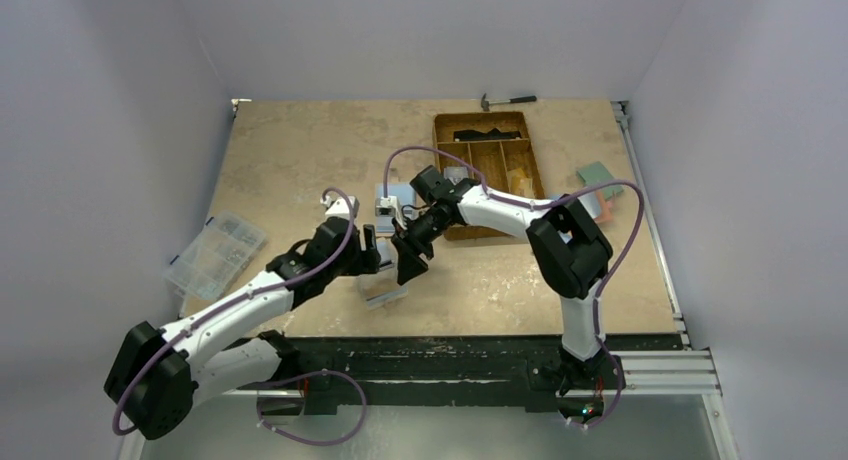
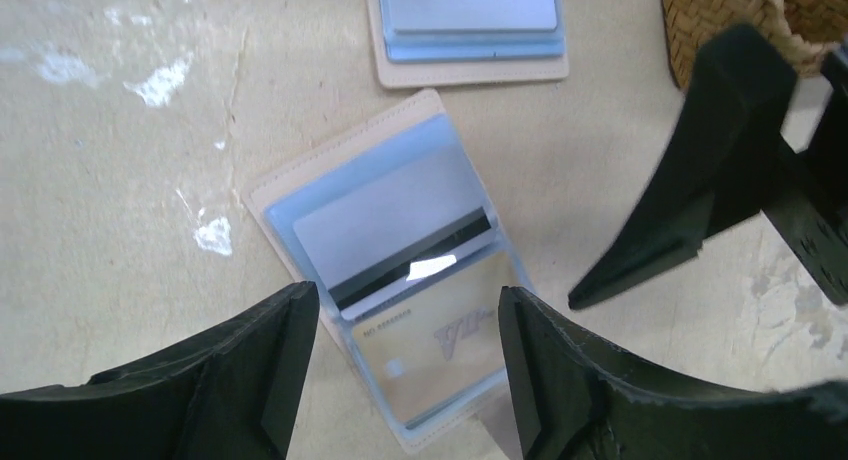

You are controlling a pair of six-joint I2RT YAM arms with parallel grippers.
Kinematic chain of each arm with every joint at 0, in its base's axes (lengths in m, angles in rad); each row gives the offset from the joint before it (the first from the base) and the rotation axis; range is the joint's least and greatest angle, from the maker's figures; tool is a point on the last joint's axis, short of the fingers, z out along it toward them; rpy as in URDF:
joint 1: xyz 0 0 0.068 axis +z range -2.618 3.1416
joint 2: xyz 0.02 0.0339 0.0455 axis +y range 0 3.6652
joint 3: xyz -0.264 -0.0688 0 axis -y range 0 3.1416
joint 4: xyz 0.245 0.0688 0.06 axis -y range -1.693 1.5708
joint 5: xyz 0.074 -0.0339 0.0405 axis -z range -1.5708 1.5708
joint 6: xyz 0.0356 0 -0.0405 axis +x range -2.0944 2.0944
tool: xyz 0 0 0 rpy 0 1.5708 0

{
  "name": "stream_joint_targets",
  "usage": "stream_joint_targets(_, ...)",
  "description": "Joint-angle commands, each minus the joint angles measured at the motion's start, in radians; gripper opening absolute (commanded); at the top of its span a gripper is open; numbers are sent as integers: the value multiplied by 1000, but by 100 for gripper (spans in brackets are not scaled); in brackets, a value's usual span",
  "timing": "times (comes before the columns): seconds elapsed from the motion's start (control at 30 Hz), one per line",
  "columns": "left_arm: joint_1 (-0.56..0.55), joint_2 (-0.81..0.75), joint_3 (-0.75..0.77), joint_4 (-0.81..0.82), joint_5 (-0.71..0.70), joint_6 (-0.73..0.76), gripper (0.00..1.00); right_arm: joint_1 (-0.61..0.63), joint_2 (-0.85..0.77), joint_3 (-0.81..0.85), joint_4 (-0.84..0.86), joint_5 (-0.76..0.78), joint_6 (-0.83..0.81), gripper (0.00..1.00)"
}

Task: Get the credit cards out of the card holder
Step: Remove the credit card from the card holder.

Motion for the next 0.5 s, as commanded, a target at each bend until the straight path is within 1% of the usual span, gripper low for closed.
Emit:
stream_joint_targets(0.0,30,89,129,-52,-21,105,71,1,-103,29,-107,7,-182,60)
stream_joint_targets(0.1,82,159,177,-41,50,152,72,1,-138,23,-134,11,-229,61)
stream_joint_targets(0.2,157,226,212,-19,167,188,73,1,-165,17,-158,15,-266,61)
stream_joint_targets(0.37,267,323,218,55,375,210,72,-2,-184,9,-181,-1,-298,61)
stream_joint_targets(0.47,288,365,226,56,411,228,71,-7,-189,13,-197,-17,-315,61)
